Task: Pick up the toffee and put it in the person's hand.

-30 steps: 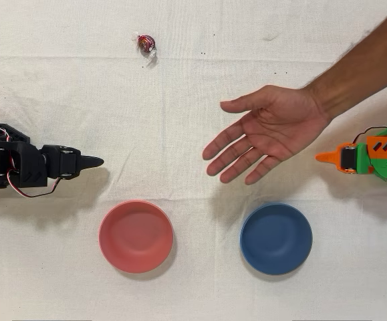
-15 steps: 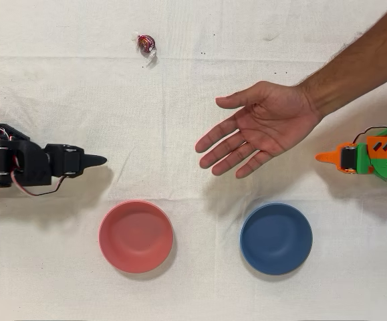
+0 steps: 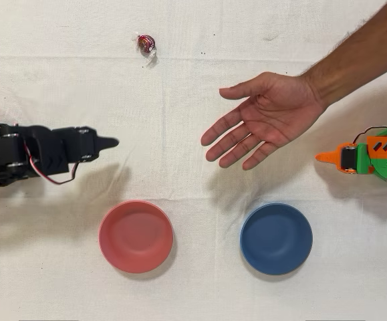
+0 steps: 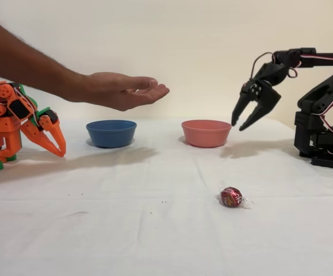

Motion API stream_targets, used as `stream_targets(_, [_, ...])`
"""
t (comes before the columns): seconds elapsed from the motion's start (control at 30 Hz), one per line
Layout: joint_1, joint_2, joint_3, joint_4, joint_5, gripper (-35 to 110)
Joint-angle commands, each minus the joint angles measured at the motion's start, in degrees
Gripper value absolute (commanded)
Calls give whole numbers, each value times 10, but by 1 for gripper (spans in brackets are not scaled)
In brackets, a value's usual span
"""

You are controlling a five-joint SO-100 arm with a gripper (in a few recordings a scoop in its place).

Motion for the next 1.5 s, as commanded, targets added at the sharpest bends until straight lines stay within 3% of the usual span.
stream_targets(0.0, [-30, -16, -84, -4, 12, 11])
stream_targets(0.5, [-114, -310, -316, 40, -19, 14])
stream_targets(0.87, [-169, -439, -419, 54, 4, 24])
stream_targets(1.47, [-246, -610, -577, 32, 73, 27])
